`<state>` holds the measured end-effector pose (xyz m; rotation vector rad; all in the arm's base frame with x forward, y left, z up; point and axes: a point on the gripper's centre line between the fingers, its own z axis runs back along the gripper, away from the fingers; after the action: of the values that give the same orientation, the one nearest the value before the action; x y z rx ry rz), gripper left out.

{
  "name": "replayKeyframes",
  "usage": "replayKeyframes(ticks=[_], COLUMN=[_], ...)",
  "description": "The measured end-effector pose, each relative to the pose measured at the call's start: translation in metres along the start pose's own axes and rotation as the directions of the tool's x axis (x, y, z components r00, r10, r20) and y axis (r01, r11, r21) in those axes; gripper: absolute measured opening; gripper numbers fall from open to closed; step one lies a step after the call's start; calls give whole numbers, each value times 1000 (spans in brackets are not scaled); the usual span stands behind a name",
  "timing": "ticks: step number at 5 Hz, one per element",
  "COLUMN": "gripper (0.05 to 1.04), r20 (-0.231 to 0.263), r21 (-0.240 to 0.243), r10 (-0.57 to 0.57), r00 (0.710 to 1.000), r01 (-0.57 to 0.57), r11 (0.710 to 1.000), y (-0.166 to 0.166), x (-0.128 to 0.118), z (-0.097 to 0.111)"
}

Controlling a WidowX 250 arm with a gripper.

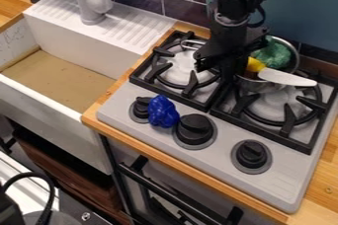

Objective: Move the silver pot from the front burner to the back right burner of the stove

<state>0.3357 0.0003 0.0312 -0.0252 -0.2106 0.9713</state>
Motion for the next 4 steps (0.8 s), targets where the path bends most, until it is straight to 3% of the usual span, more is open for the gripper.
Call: replayKeyframes(ticks=[1,2,3,4], gripper=[461,757,987,999], r20=[-26,-50,-53,-51], r21=[16,5,-6,-10], r10=[-1,27,28,52], r00=[1000,998,998,997], r01=[2,-27,-29,-52], r11=[1000,1000,1000,999], y=[3,7,8,8], x=[-4,-1,0,0], z=[1,16,25,33])
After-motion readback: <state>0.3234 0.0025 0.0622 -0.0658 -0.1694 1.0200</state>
